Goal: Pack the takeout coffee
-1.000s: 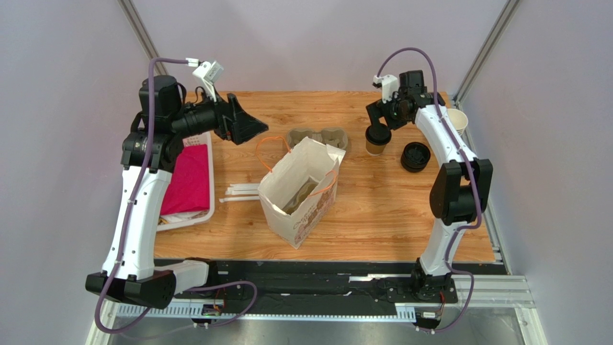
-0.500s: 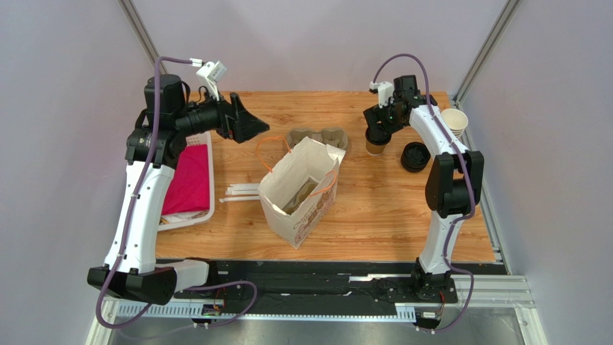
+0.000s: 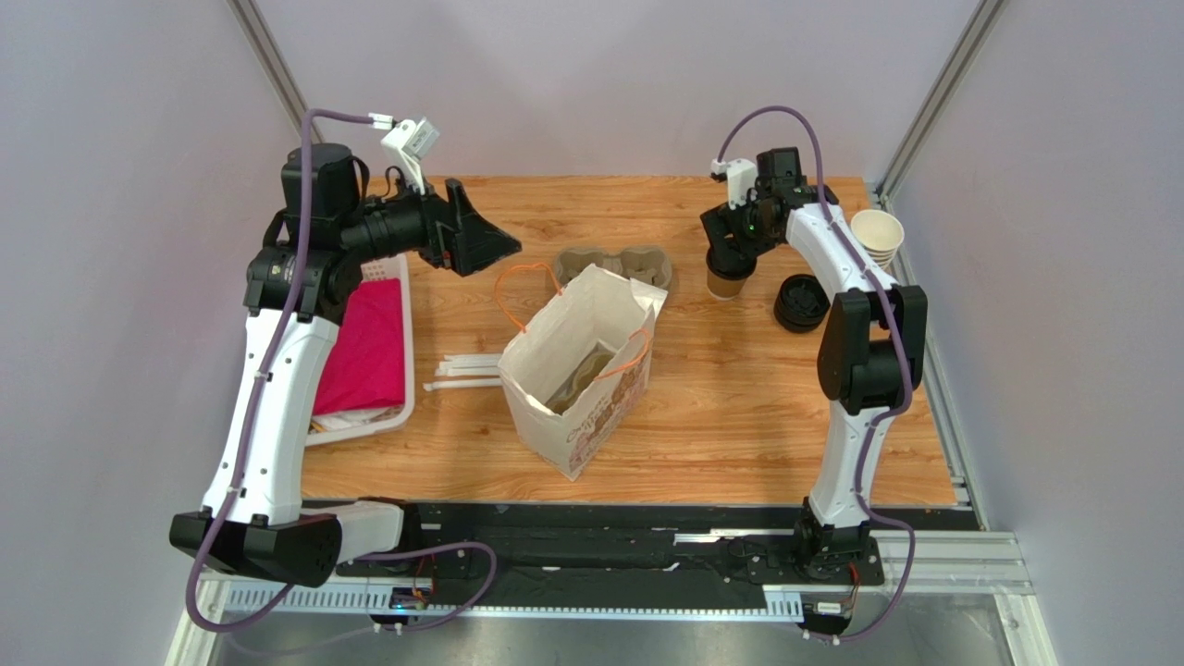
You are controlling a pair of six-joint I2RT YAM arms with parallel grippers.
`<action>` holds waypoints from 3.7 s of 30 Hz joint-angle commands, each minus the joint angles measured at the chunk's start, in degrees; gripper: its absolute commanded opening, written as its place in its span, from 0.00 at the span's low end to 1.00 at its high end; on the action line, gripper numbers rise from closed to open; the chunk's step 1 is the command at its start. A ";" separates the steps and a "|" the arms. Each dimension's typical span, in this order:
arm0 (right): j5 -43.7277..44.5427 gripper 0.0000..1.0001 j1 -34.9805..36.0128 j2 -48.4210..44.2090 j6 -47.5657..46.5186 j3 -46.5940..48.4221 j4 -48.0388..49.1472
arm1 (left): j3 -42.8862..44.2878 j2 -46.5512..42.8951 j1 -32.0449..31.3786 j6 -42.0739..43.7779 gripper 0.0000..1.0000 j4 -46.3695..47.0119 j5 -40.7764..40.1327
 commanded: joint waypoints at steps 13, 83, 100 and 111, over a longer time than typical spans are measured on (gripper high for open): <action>1.31 0.69 -0.09 0.26 -3.05 -3.09 3.43 | 0.35 0.94 0.37 3.63 0.99 -4.05 0.12; -4.40 0.27 19.69 -50.81 2.22 9.64 -28.39 | -2.74 -3.66 7.58 10.13 0.85 -11.06 4.25; -15.21 0.27 19.77 -34.29 9.69 28.72 -26.54 | -7.92 -0.91 -7.53 10.40 0.62 -6.34 -0.41; -18.12 0.27 27.68 -36.13 9.96 21.52 -27.33 | -8.26 -3.19 -15.62 0.66 0.00 -1.78 1.61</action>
